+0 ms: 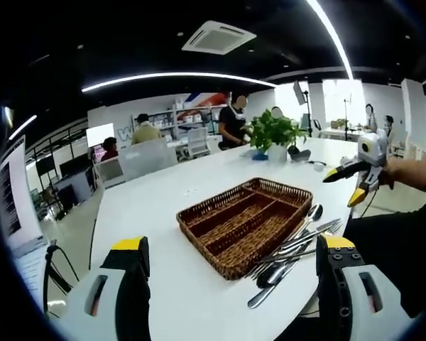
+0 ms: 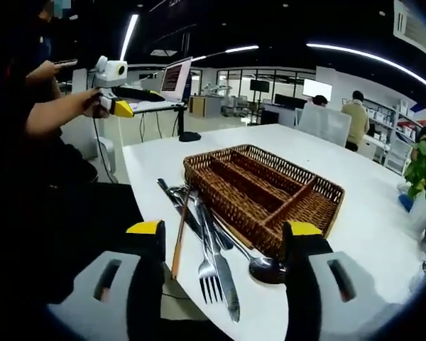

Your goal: Arrange the knives, forks, and spoons in their matching storage slots by inserting each utensil handle-first until every utensil is classified and aligned in the correct compartment

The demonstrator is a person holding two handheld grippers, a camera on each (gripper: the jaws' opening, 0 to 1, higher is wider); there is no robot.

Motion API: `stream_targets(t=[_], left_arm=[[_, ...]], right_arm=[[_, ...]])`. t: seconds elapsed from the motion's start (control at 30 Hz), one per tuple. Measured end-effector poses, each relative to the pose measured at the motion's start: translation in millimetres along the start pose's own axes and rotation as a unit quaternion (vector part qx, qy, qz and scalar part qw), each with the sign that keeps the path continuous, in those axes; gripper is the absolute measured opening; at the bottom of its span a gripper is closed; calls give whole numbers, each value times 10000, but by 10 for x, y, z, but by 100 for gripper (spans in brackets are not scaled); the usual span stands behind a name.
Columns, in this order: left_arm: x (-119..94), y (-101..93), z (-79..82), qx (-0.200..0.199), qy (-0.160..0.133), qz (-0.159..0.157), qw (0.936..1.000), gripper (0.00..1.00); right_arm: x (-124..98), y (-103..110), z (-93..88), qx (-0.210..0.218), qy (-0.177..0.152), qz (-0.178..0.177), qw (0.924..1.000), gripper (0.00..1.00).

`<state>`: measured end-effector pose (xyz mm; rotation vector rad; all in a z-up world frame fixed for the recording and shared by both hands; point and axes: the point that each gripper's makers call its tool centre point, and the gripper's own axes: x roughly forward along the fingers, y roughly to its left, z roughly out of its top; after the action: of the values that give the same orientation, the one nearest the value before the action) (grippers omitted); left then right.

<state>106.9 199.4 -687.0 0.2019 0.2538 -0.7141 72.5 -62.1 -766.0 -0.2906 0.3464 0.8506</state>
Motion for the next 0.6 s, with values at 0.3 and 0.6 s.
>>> stream_targets(t=[0.3,0.6], left_arm=[[-7,-17,-45,-23,5,8,10000,100],[-9,14,-43,-40,24,43,10000,100]], right_arm=[[236,288,-194,7,-87,438,9990,62],[430,462,-357,9,64,681,9977,49]])
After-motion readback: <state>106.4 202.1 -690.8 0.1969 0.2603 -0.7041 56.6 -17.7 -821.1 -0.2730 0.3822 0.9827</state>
